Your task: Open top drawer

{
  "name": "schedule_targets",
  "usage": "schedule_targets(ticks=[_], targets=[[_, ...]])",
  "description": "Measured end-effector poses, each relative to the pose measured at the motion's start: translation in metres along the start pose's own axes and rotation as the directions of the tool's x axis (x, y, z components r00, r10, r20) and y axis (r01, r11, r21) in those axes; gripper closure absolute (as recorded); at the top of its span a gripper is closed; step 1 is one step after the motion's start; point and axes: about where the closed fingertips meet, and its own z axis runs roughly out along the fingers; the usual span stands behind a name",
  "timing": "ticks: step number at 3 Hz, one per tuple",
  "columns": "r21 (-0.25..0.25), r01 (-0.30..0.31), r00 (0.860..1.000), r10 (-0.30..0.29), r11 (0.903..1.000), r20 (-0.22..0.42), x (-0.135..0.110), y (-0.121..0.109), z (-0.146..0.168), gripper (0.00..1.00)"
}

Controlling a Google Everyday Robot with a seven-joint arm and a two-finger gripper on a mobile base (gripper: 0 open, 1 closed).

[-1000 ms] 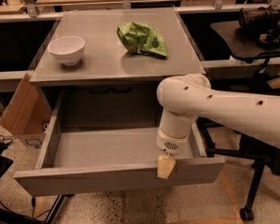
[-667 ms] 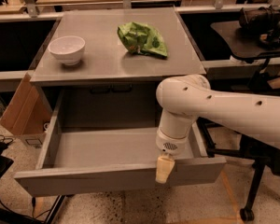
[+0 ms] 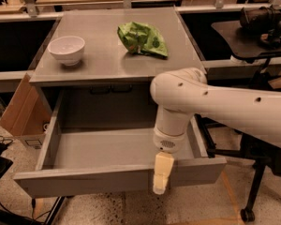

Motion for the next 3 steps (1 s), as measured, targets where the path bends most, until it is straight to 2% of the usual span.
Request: schedule_targets(ticks=[1, 2, 3], targets=[[0.025, 0.012, 0.998, -0.011, 0.9996, -0.062, -0.008, 0.014, -0.03, 0.0], [0.12, 0.054, 0.993, -0.04, 0.9913, -0.114, -0.014, 0.018, -0.078, 0.02], [0.253, 0.129, 0.989, -0.104, 0.9589, -0.109, 0.005, -0.019, -0.113, 0.27]])
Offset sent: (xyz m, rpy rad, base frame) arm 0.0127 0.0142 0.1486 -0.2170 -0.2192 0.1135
